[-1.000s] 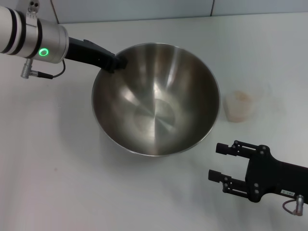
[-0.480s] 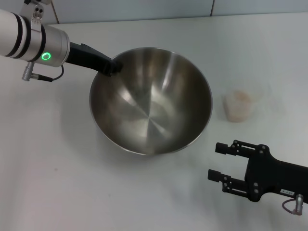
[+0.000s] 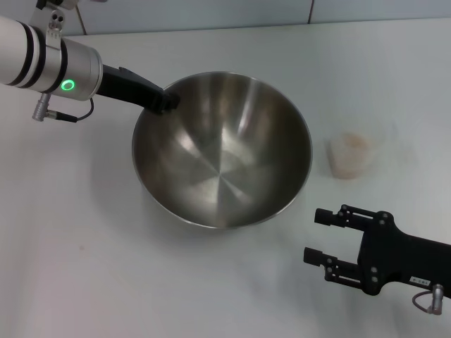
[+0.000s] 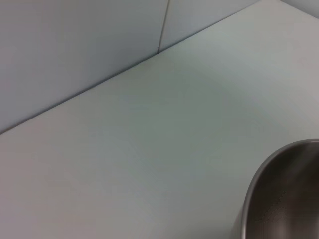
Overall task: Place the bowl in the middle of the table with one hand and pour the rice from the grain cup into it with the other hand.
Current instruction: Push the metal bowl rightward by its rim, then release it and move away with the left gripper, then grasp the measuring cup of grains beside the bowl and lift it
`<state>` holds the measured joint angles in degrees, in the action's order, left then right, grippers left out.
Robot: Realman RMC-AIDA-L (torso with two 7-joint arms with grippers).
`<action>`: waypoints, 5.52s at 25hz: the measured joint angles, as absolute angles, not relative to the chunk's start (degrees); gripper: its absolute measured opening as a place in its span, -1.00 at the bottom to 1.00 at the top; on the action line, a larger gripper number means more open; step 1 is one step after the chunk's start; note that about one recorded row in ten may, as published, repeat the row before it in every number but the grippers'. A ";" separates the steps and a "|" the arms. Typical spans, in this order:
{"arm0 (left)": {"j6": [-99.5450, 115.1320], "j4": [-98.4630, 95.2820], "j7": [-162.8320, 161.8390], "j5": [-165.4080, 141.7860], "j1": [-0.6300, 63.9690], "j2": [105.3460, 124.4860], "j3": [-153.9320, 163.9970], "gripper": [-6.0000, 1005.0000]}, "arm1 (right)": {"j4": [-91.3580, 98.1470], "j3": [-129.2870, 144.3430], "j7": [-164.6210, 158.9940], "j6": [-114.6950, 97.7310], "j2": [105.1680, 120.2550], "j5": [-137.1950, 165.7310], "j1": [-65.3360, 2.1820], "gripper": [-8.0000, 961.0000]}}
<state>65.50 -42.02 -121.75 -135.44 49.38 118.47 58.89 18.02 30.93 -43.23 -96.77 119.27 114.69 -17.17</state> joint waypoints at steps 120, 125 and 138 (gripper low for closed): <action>98.79 -35.95 -50.54 -101.25 12.55 115.22 42.88 0.63 | -3.31 4.21 -14.67 -96.96 119.39 93.63 -6.71 0.36; 98.88 -36.14 -51.16 -101.25 12.81 115.05 43.15 0.63 | -3.47 4.58 -15.29 -88.66 119.30 94.12 -8.17 0.36; 99.64 -36.29 -51.34 -101.20 12.51 114.96 42.80 0.63 | -3.66 4.63 -15.34 -80.38 119.25 94.31 -10.44 0.32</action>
<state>99.64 -36.29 -51.34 -101.20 12.51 114.96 42.80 -3.66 4.63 -15.34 -80.38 119.25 94.31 -10.44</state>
